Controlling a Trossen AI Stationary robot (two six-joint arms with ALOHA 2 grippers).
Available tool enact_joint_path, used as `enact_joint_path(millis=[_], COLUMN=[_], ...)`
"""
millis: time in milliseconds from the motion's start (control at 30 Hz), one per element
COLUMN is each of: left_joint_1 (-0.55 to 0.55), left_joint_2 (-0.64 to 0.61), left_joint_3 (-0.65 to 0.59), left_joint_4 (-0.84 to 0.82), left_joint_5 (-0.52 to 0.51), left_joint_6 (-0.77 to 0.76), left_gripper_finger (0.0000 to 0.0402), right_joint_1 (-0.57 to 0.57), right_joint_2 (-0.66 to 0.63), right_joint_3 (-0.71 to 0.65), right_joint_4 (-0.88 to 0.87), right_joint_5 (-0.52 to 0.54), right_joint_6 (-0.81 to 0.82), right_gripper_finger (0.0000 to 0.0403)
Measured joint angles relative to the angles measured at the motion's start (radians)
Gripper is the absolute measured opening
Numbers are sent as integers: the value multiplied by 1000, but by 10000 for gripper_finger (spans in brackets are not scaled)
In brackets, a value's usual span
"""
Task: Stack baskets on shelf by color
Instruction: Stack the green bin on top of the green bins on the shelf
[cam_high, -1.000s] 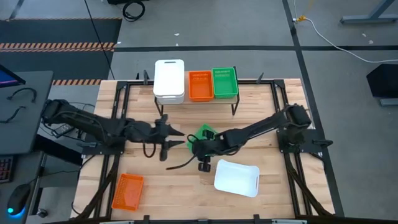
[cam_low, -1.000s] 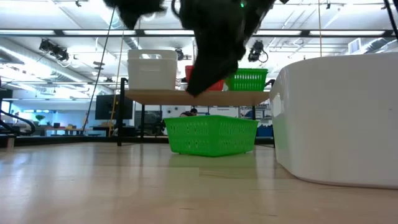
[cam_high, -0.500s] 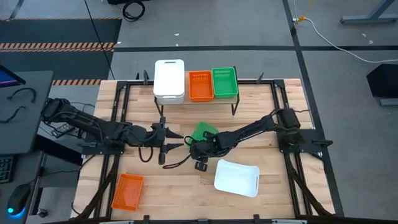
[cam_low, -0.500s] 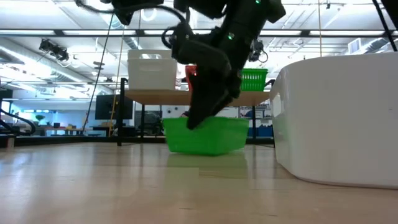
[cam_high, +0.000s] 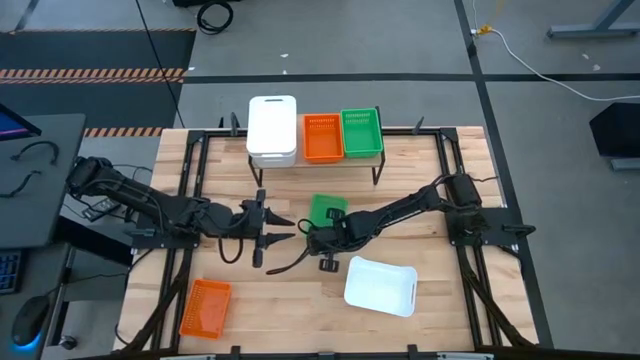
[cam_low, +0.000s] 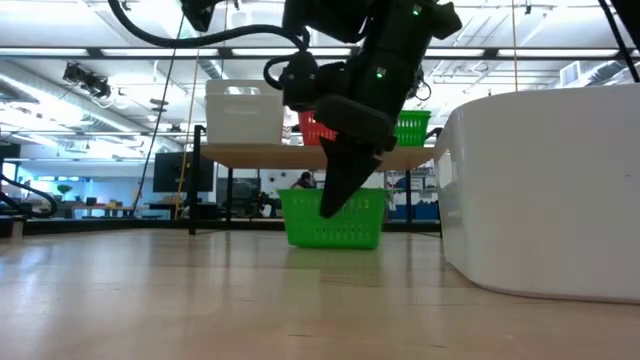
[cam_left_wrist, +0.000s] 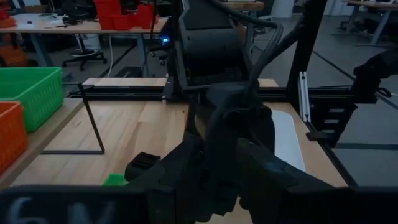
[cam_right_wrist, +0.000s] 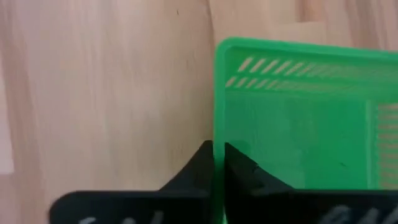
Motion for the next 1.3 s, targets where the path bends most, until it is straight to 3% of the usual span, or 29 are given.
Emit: enact_joint_path(millis=[300,600,867,1000,1300], left_joint_1=[0,0,0,0,0], left_joint_2=[0,0,0,0,0], left_joint_3=[0,0,0,0,0], left_joint_4=[-4,-5,-4,-4,-4], left_joint_5=[0,0,0,0,0], left_joint_6=[-7,-7,-8,-8,-8], left_gripper_finger=[125,125,125,126,126], right_joint_1=[5,39,43,-21,-257], right_joint_2=[-60,-303,-560,-657,-752], right_joint_3=[0,-1,-1,-1,-1], right_joint_4=[-9,-44,-136,-173,-182], right_joint_5=[-81,-72,181,216,76], right_joint_6=[-78,-134,-314,-400,-558], right_gripper_finger=[7,6,7,7,7])
